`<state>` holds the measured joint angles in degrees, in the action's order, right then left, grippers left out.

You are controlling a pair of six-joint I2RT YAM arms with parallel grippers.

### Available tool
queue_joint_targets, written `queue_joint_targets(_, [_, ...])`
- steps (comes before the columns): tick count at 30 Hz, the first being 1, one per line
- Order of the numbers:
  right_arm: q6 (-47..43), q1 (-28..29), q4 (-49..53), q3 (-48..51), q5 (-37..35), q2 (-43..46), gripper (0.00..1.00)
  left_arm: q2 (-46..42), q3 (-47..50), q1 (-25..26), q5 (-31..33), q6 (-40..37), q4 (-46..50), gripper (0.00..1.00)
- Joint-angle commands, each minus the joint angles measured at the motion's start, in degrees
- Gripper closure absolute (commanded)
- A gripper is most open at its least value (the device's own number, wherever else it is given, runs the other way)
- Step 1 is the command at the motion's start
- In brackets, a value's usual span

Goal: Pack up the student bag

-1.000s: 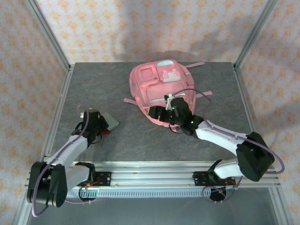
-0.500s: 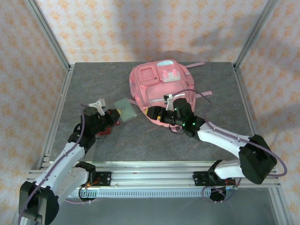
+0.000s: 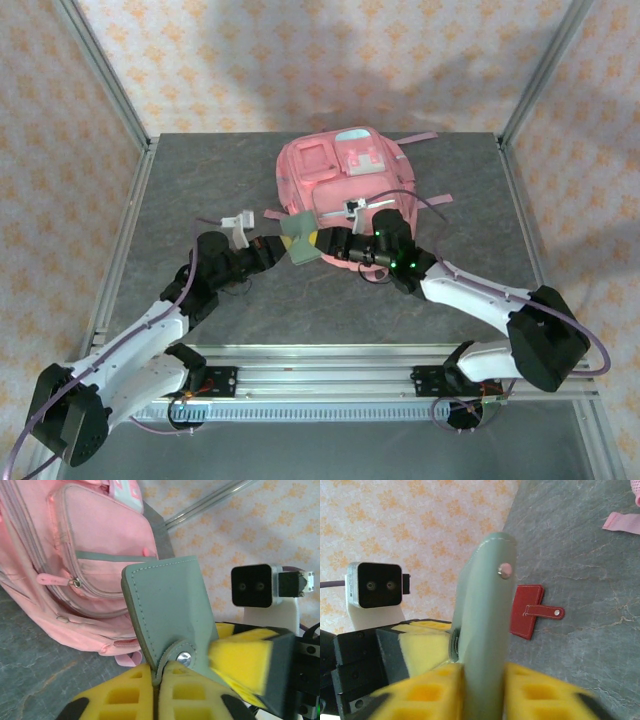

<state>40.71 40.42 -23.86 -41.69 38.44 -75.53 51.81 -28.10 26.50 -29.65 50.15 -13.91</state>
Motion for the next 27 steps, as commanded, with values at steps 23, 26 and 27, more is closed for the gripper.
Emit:
queue_joint_targets(23, [-0.7,-28.3,27.7,14.4,-14.9,35.4,1.0,37.5,-34.6,11.9,28.4,-46.7,20.7,0.33])
queue_joint_targets(26, [-0.8,-30.5,28.6,14.8,-14.0,35.9,1.0,42.7,-39.2,14.6,31.8,-53.3,21.8,0.31])
queue_joint_targets(27, [-0.9,-31.0,28.5,14.8,-13.7,35.9,1.0,44.2,-40.3,15.2,32.2,-54.9,21.8,0.31])
